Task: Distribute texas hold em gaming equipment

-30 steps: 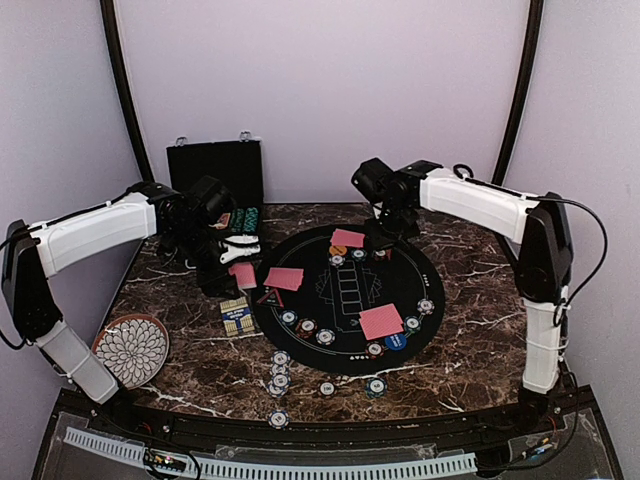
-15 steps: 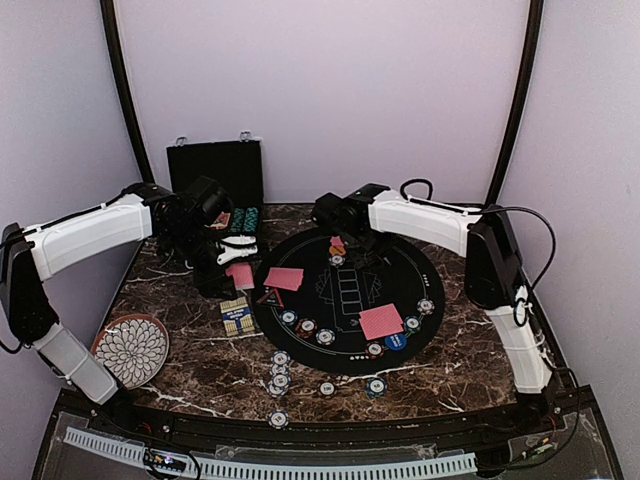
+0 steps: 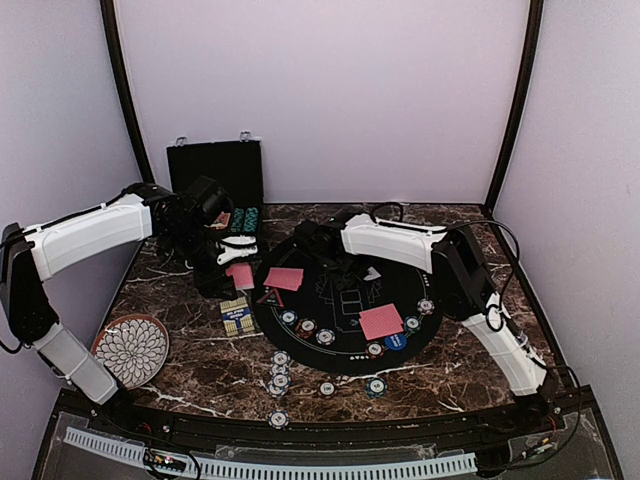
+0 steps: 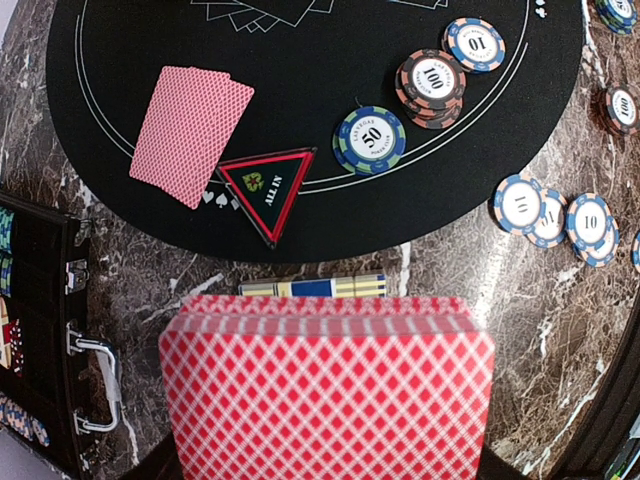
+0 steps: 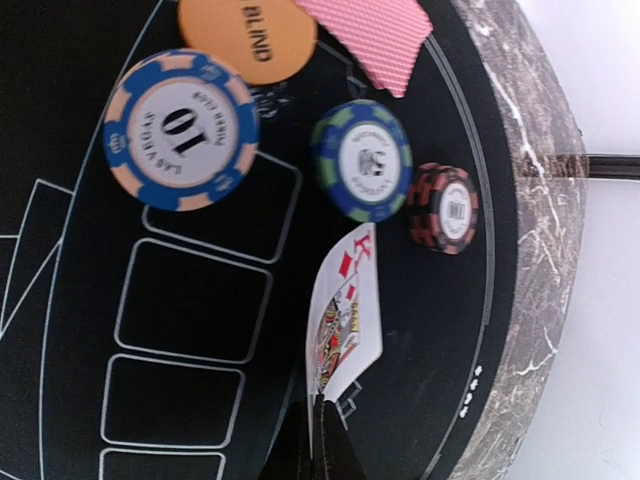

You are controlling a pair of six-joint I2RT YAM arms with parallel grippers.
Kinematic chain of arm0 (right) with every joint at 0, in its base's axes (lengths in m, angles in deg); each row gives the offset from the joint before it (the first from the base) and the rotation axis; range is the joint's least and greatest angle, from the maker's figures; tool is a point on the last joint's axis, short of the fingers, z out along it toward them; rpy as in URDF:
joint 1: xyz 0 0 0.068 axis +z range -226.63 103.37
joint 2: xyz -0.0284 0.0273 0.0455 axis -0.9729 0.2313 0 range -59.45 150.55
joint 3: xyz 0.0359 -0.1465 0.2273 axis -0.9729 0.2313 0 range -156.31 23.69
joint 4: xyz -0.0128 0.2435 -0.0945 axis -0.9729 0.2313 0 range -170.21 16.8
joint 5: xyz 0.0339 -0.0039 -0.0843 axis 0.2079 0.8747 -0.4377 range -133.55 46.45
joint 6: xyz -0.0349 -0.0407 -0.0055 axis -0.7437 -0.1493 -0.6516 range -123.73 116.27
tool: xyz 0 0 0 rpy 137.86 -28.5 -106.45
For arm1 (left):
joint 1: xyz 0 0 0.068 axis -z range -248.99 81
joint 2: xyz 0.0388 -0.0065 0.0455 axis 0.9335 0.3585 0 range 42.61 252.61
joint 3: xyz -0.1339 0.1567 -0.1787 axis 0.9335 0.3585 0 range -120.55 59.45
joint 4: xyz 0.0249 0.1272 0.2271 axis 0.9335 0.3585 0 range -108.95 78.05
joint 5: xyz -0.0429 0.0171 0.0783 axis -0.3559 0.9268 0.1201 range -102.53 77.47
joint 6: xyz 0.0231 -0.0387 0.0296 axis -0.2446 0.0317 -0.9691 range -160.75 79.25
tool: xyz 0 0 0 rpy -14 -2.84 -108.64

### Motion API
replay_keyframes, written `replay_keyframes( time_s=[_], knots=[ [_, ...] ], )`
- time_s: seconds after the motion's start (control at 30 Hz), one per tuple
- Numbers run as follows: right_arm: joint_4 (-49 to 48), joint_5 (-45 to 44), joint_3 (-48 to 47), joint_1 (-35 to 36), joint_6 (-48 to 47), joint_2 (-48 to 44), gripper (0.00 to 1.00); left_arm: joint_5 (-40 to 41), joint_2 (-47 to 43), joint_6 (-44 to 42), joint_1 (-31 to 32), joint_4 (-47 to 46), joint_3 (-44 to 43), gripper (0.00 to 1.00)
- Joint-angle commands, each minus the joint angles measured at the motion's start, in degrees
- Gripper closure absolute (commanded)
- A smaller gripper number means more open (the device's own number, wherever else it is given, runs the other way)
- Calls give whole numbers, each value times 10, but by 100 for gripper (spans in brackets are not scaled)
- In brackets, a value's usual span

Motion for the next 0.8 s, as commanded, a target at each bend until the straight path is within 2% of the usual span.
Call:
replay_keyframes(
  time_s=[0.0, 0.2, 0.4, 0.5, 0.6, 0.77],
  knots=[
    [-6, 32, -22, 7, -1, 18, 100, -9, -21, -5, -1, 11, -5, 100],
    [-25, 89, -43, 9, -3, 33, 79, -9, -19, -5, -1, 11, -6, 100],
    [-52, 152, -56, 9, 4, 38, 68, -9, -21, -5, -1, 11, -5, 100],
    [-64, 185, -61, 9, 7, 38, 57, -9, -21, -5, -1, 11, -4, 100],
    [-81, 230, -60, 5, 9, 29, 51, -10, -22, -5, -1, 11, -3, 100],
    [-150, 330, 11, -27, 22, -38, 43, -7, -25, -6, -1, 14, -2, 100]
  ],
)
